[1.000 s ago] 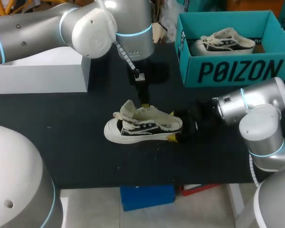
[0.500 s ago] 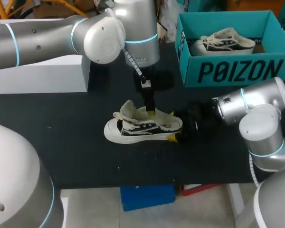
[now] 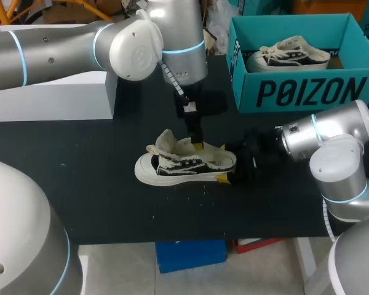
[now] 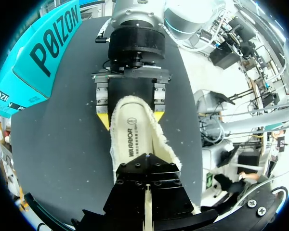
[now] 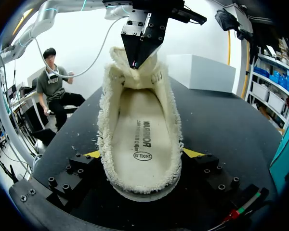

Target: Take the shoe out of the shoebox, open the shoe tongue, remove and reinsert the insole, then place the shoe into the shoebox

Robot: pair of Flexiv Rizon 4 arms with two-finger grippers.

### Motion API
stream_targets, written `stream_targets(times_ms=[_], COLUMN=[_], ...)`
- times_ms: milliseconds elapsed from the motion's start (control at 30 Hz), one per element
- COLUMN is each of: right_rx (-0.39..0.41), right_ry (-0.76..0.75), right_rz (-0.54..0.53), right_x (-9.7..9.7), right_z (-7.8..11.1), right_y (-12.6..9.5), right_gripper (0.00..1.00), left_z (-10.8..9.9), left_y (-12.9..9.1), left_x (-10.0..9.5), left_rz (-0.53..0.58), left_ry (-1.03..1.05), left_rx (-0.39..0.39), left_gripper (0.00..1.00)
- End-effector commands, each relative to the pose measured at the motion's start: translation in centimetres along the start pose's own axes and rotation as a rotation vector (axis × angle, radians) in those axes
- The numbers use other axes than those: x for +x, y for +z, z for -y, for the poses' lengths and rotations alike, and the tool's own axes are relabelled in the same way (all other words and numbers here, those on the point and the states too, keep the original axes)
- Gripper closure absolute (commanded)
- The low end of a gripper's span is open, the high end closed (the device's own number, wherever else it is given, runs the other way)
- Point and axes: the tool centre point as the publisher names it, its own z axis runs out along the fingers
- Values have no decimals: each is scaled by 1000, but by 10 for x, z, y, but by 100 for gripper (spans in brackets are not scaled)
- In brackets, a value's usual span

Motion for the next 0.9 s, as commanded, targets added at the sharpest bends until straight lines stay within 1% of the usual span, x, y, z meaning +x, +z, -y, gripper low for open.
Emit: stream_targets(times_ms=[33,100,267,500,800,900], right_rx=[2,2,2,2,2,2], right_ry=[1,1,1,1,1,1], right_rz=[2,2,2,2,2,2], right_x=[0,0,0,0,0,0], right_z=[4,4,4,4,4,4], right_y=[2,2,2,2,2,2], right_gripper=[100,100,100,100,100,100], left_z=[-2,-6,-13,-18,-14,-13], left_y=[10,14,21,35,50,54], left_x=[-9,-8,-5,1,11,14], left_rz=[-34,-40,-64,-86,-90,-81], left_ry=[-22,-35,-42,-57,-57,-69], left_rx=[-37,-59,-52,-46,-46,-67], left_gripper=[100,100,100,100,100,100])
